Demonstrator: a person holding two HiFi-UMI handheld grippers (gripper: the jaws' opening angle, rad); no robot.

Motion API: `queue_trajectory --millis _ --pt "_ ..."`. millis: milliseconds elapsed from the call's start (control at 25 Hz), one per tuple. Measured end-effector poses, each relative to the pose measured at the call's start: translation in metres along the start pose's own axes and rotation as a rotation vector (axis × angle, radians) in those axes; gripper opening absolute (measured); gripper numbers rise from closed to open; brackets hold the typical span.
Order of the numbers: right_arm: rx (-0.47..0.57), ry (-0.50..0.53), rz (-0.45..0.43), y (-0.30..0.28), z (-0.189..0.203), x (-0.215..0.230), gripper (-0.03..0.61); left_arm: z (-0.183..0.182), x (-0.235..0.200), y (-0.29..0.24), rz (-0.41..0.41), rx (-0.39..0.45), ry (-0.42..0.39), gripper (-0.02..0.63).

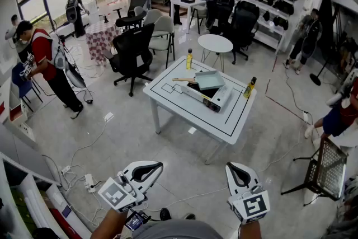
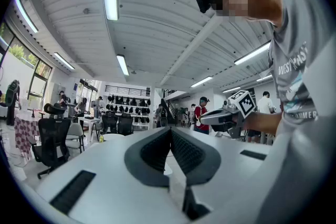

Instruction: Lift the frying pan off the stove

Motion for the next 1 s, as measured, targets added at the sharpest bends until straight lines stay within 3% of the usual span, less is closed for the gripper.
queue_trajectory --millis 360,600,1000 --pt "-0.021 -0.009 0.017 -0.015 -0.010 -0.012 0.011 0.001 -0.022 0.011 0.011 0.008 0.006 -0.004" --pt "0.033 -0.066 0.037 -0.021 -0.012 -0.020 0.012 0.010 -0.036 0.024 0.018 0.009 0.021 -0.004" --pt "0.021 -0.047 0.062 -0.029 -0.027 -0.046 0.012 0.010 -0.058 0.043 0.044 0.024 0.030 -0.005"
Point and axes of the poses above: the fingertips, and each gripper's own axes: y backward along the fingers, x to its right, z out of its underside, the point moved 10 cm from there along y, backward along the fingers, and after that the axes turned 4 degrees about -x, right-handed, at the moved point
